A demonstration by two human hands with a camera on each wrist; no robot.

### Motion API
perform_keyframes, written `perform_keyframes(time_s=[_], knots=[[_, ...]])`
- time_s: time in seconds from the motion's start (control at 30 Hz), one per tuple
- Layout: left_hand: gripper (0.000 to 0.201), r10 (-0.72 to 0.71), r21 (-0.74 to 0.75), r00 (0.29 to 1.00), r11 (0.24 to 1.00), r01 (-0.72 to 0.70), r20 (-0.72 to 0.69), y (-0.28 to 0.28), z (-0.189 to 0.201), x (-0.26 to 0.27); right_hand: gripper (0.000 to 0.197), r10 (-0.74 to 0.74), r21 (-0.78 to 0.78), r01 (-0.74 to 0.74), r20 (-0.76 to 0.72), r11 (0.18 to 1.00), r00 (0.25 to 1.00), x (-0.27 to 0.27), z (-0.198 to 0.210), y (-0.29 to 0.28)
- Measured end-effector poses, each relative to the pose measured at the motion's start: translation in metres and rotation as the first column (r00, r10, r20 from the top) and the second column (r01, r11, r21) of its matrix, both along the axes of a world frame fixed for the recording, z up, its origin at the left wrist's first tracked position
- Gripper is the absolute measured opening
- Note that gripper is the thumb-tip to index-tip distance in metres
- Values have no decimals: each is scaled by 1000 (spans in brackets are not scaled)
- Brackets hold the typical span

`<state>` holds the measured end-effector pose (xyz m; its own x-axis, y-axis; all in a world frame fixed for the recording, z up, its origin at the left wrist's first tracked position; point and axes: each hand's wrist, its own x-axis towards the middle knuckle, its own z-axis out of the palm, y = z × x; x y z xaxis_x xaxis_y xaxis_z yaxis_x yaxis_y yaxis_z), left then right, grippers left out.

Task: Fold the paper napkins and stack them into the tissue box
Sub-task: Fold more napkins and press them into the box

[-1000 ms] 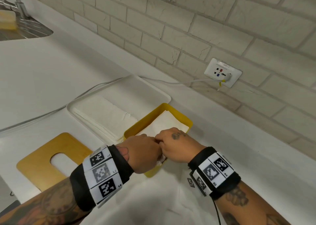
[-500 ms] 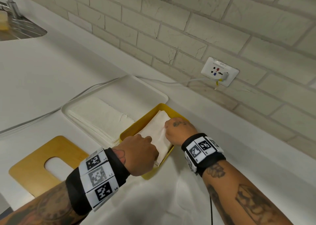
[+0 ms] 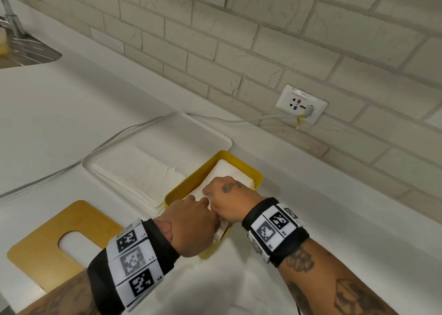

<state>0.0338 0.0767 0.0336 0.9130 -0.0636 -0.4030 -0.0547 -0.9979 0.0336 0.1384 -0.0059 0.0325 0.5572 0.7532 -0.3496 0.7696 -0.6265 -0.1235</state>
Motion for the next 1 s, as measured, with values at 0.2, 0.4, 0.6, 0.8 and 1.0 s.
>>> perform_keyframes(time_s=[0.2, 0.4, 0.6, 0.8, 1.0], knots=[[38, -25, 18, 999, 1000, 25, -20, 1, -1, 0, 42, -125, -113, 128, 35, 985, 992, 32, -15, -4], [39, -28, 23, 999, 999, 28, -20, 1, 3, -1, 42, -209, -133, 214, 46, 968, 977, 44, -20, 4], [40, -21, 16, 1000, 1000, 21, 1, 2, 3, -2, 44, -211, -132, 216, 50, 967, 976, 42, -21, 6], [36, 4, -158, 991, 987, 17, 133, 17, 1, -6, 44, -297, 239, 308, -82, 921, 951, 20, 28, -33], [30, -28, -431, 795, 828, 358, 606, -3, -1, -48, 26, -442, 441, 457, -143, 772, 885, -24, 62, -144]])
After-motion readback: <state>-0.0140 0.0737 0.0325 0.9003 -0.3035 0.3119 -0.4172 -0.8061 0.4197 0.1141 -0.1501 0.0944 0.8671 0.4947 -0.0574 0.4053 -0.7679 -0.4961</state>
